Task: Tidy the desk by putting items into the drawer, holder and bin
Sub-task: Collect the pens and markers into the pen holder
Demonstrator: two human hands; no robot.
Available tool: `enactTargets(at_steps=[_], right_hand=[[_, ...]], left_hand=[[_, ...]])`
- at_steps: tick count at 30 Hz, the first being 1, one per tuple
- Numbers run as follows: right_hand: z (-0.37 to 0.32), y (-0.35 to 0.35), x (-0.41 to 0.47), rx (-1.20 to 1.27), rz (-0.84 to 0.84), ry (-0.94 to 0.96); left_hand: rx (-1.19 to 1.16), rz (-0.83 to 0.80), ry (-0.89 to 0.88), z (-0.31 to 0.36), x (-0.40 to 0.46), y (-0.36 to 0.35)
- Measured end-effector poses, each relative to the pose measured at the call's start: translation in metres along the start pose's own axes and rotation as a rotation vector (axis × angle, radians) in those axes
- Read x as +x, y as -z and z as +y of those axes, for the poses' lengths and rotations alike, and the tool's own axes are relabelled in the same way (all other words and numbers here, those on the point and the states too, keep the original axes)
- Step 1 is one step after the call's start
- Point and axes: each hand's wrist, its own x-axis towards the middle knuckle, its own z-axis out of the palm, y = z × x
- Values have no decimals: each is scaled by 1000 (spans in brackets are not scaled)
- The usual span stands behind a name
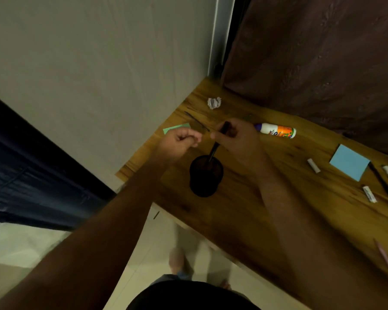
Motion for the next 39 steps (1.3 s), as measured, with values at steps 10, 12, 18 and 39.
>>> enactTargets(at_steps=[10,12,18,39], right_hand=[[28,-11,-16,-285,-140,-52],[27,-15,-15,-324,-152,-40],[23,-14,-8,-380,-233,30],[73,-59,143,-919,-273,9]], left_hand=[[182,-382,99,-40,-47,-5],[221,-423,90,-46,-46,-9],[323,-180,100,-51,-47,-34],[81,348,312,-47,-60,-61]])
